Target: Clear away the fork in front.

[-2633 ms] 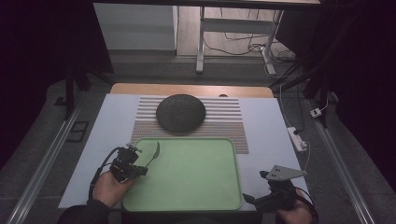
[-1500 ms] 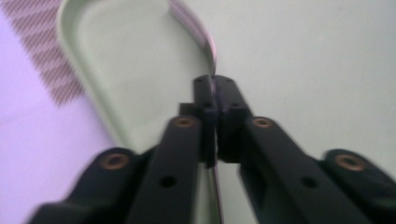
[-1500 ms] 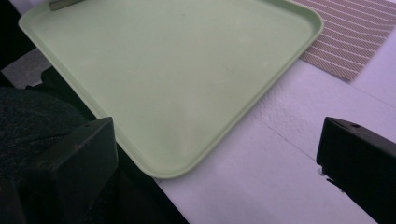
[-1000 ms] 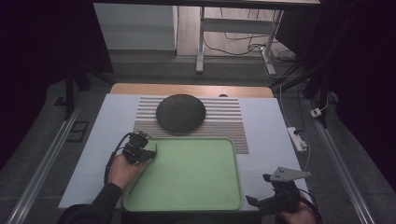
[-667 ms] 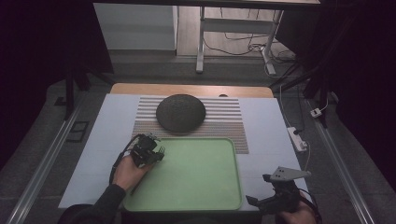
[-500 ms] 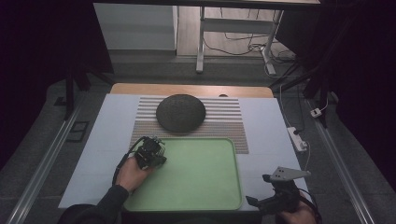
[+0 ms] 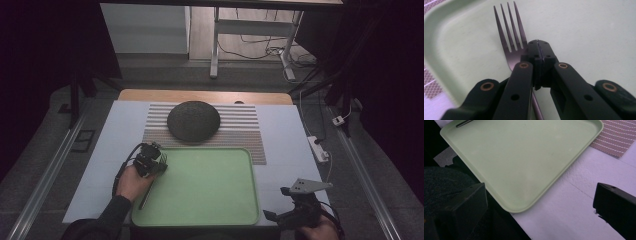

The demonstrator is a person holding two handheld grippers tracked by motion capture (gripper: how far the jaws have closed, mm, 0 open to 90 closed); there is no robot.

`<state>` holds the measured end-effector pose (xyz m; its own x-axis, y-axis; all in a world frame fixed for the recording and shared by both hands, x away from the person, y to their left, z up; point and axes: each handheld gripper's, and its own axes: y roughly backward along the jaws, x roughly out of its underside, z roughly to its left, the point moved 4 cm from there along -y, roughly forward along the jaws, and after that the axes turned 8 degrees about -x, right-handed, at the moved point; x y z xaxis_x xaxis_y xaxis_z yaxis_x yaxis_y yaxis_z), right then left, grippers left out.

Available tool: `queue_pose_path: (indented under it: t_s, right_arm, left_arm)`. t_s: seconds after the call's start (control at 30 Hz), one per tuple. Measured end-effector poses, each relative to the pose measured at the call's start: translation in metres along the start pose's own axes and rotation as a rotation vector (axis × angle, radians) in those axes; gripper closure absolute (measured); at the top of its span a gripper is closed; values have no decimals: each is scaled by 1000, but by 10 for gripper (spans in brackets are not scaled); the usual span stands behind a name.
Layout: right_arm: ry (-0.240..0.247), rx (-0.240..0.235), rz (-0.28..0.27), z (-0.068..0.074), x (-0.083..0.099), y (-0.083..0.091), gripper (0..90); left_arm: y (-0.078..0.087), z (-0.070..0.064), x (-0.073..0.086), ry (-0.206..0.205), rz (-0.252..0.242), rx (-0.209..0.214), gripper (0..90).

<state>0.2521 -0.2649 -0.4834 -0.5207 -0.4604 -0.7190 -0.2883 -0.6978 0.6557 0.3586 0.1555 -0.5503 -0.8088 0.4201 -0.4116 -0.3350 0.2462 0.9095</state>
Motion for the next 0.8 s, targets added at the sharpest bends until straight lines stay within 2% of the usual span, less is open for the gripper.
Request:
queue_pose_path:
  t_s: [0.17, 0.4, 0.6, 0.63, 0.77, 0.8]
  right_arm:
    - [-3, -2, 0, 0, 0, 0, 0]
    - [-4, -4, 1, 0, 0, 0, 0]
    - [-8, -4, 5, 0, 0, 0, 0]
    - [-9, -4, 5, -1, 0, 0, 0]
    - [-8, -4, 4, -1, 0, 0, 0]
    - [-8, -5, 4, -1, 0, 0, 0]
  left_arm:
    - [2, 10, 4, 28, 6, -6, 886]
    - [4, 26, 9, 91, 3, -3, 885]
    - [4, 25, 8, 85, 0, -1, 868]
    - [6, 24, 8, 79, -10, -1, 818]
    - [15, 20, 5, 51, -72, 4, 728]
    - [15, 20, 5, 51, -72, 4, 701]
